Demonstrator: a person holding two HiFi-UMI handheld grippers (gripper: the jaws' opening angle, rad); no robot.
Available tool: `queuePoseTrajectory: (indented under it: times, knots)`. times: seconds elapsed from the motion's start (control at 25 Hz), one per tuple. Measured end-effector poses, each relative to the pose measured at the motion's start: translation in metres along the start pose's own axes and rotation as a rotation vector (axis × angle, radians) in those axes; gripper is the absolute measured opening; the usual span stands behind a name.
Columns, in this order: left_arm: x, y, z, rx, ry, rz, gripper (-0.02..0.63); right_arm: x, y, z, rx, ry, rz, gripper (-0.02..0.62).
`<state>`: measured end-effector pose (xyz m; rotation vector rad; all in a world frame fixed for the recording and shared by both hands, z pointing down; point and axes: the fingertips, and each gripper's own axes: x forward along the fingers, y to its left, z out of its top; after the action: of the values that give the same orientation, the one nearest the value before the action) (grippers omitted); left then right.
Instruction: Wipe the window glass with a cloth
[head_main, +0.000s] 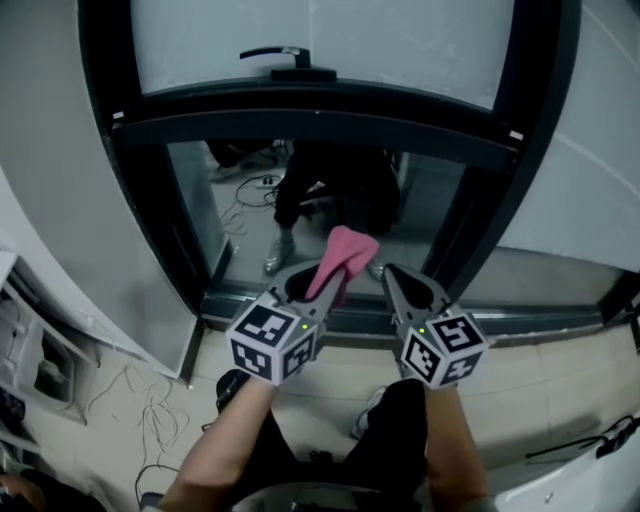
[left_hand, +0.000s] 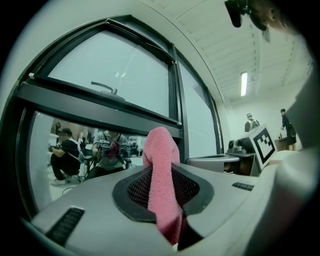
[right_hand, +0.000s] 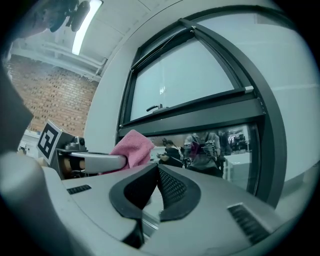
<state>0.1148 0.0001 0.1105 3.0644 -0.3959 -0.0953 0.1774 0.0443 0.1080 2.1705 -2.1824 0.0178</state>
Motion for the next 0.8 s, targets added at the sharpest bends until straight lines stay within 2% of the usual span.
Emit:
queuePoseTrajectory:
  times: [0.32, 0.52, 0.8]
  knots:
    - [0.037, 0.008, 0.006, 0.089, 0.039, -0.014, 0.064, 0.007, -0.028, 0.003, -0.007, -0.003, -0.029, -0.002]
    - [0.096, 0.0, 0.015, 0.188, 0.045, -0.07, 0.064, -0.001, -0.068, -0.005, -0.007, 0.017, -0.094, -0.002]
    - [0.194, -0.035, 0.014, 0.303, 0.05, -0.156, 0.064, -0.04, -0.13, -0.016, -0.004, 0.035, -0.209, -0.002]
